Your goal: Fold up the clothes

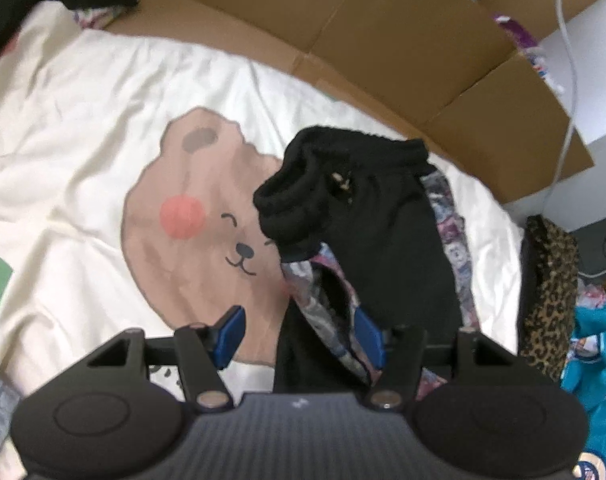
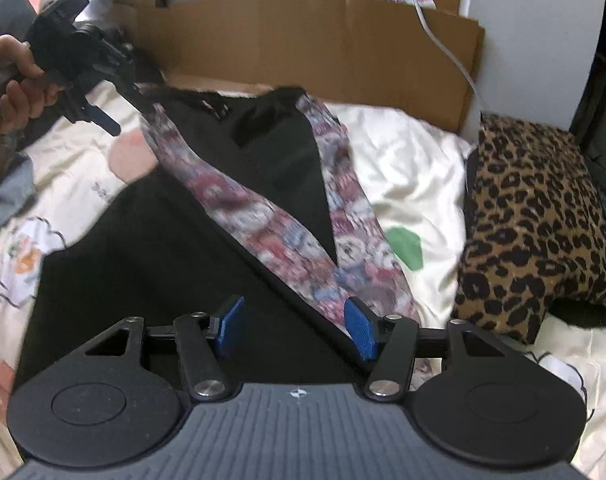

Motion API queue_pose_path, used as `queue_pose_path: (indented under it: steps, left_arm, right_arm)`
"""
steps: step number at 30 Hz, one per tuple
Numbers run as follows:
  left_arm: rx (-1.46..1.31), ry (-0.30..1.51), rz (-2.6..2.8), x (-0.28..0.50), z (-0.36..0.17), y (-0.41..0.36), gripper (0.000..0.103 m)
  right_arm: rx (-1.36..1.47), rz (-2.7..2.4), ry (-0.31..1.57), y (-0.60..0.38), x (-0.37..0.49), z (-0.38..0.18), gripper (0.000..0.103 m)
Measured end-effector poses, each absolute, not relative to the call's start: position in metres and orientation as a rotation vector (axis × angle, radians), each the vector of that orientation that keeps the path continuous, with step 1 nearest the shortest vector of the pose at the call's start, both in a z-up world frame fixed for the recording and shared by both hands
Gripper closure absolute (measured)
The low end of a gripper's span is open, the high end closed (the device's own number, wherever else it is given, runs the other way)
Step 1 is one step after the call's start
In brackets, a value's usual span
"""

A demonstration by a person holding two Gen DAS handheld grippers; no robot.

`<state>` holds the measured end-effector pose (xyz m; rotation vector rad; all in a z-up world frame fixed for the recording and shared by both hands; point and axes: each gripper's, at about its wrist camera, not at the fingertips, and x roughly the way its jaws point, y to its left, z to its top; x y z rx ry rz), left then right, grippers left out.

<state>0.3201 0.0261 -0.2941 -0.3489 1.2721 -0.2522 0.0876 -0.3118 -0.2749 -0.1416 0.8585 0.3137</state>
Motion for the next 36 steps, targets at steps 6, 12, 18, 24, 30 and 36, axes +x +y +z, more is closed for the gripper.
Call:
queue_pose_path:
  steps: [6, 12, 18, 24, 30, 36]
  left_arm:
    - [-0.367, 1.286, -0.255, 0.329, -0.314, 0.024, 0.04]
    - [-0.433, 1.286, -0.252, 0.335, -0.328, 0.023, 0.047]
    - [-0.421, 1.246, -0.315, 0.338, -0.314, 0.014, 0.073]
    - [-0.442, 1.22, -0.341, 0.344, -0.299, 0.01, 0.087]
    - [-0.466, 1.208, -0.341, 0.356, -0.288, 0.0, 0.088]
    - [-0.484, 1.198, -0.346, 0.378, -0.279, -0.028, 0.088]
  right_arm:
    - [-0.195, 0.29, 0.9, -0.328, 0.091, -0.296, 0.043]
    - [-0.213, 0.255, 0.923, -0.34, 0.091, -0.307, 0.051]
    - [-0.23, 0.208, 0.958, -0.353, 0.085, -0.318, 0.062]
    - [-0.239, 0.187, 0.968, -0.361, 0.083, -0.318, 0.065]
    - [-0.234, 0.173, 0.972, -0.368, 0.081, -0.317, 0.08]
    - [-0.219, 0.177, 0.975, -0.373, 0.08, -0.317, 0.091]
